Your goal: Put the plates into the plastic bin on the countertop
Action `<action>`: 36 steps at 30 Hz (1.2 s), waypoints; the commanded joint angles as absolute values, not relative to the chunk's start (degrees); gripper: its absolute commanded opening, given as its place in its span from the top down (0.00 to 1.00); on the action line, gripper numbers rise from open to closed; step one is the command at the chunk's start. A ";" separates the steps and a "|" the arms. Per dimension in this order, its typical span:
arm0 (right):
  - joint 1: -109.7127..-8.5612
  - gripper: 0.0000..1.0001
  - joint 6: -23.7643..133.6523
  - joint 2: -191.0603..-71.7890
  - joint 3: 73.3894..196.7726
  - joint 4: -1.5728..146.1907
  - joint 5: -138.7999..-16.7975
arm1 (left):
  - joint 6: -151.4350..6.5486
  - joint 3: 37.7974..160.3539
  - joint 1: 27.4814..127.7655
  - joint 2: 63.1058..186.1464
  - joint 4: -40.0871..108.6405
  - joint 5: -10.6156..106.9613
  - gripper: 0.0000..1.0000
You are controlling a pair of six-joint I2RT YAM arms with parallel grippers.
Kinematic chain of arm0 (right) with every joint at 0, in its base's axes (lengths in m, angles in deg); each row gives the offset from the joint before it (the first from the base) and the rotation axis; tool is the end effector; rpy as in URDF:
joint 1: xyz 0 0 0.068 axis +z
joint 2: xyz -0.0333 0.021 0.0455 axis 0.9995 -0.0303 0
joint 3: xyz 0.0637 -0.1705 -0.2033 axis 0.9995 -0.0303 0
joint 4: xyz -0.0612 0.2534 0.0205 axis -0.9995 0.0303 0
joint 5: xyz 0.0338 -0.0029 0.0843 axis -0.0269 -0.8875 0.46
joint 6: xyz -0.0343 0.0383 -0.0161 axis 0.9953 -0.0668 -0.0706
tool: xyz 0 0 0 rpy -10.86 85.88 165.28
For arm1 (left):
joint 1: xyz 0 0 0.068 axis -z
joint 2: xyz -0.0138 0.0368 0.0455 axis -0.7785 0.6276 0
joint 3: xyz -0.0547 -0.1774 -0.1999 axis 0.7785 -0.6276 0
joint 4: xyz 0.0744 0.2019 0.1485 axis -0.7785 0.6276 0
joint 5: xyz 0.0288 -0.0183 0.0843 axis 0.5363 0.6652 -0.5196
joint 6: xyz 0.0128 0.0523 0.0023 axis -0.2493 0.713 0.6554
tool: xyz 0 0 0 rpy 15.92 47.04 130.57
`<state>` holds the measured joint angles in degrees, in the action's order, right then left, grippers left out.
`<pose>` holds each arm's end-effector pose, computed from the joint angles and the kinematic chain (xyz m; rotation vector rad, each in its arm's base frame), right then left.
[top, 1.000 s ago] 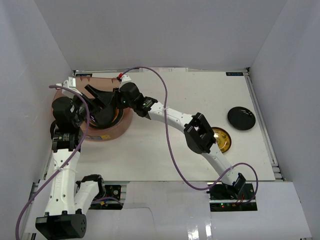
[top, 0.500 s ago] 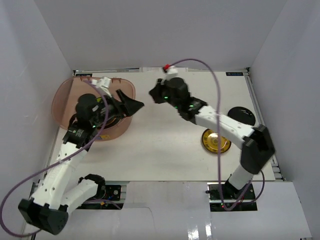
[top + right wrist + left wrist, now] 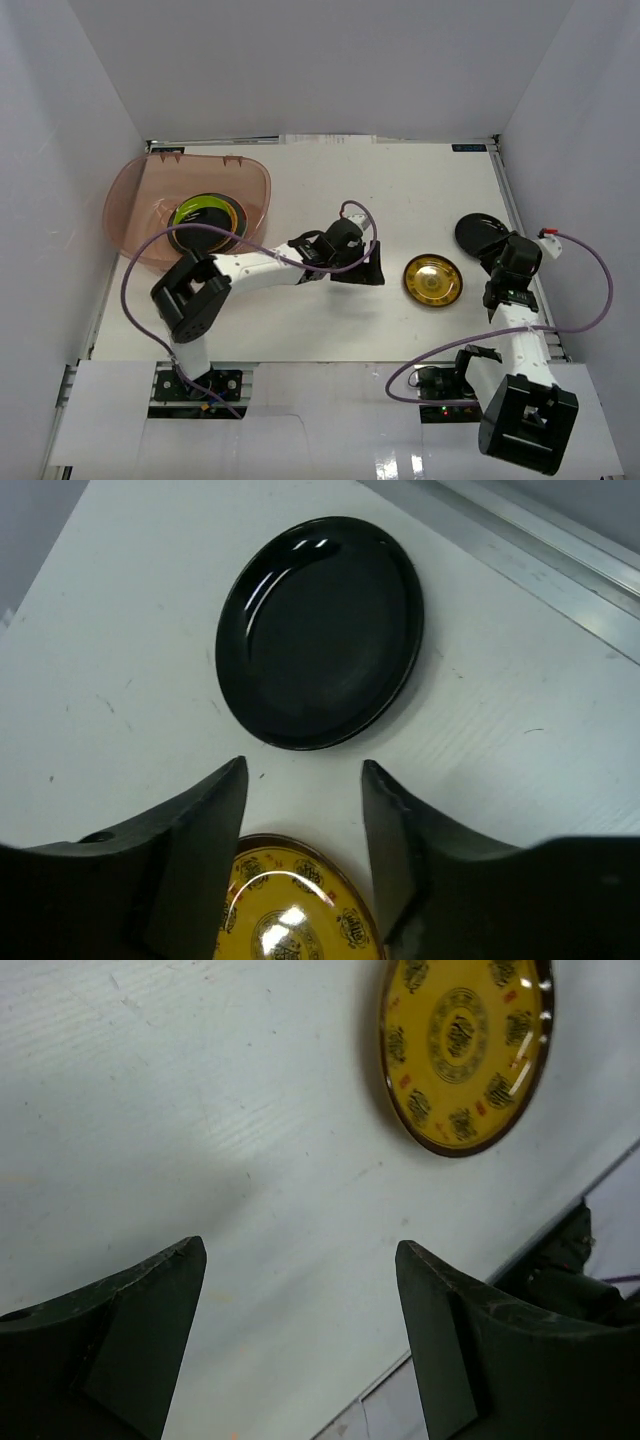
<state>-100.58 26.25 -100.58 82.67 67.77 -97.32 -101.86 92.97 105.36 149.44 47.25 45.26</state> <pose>0.1906 -0.0491 0.2160 0.9178 1.7373 0.0608 0.2198 -0.3108 0.2080 0.3423 2.5224 -0.8583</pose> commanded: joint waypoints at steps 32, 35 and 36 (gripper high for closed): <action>-114.46 0.58 10.35 -138.84 84.85 45.18 -83.68 | -100.50 123.95 105.79 184.84 48.86 46.60 1.00; -114.46 0.73 10.17 -139.20 84.76 43.94 -82.89 | -99.71 117.63 105.09 177.65 47.29 43.26 1.00; -114.46 0.77 10.34 -138.68 84.59 43.59 -82.72 | -99.71 115.43 104.83 175.11 46.67 42.64 1.00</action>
<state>-114.26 10.56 -137.85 84.86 42.83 -83.88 -102.60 121.32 105.60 181.22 39.63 48.82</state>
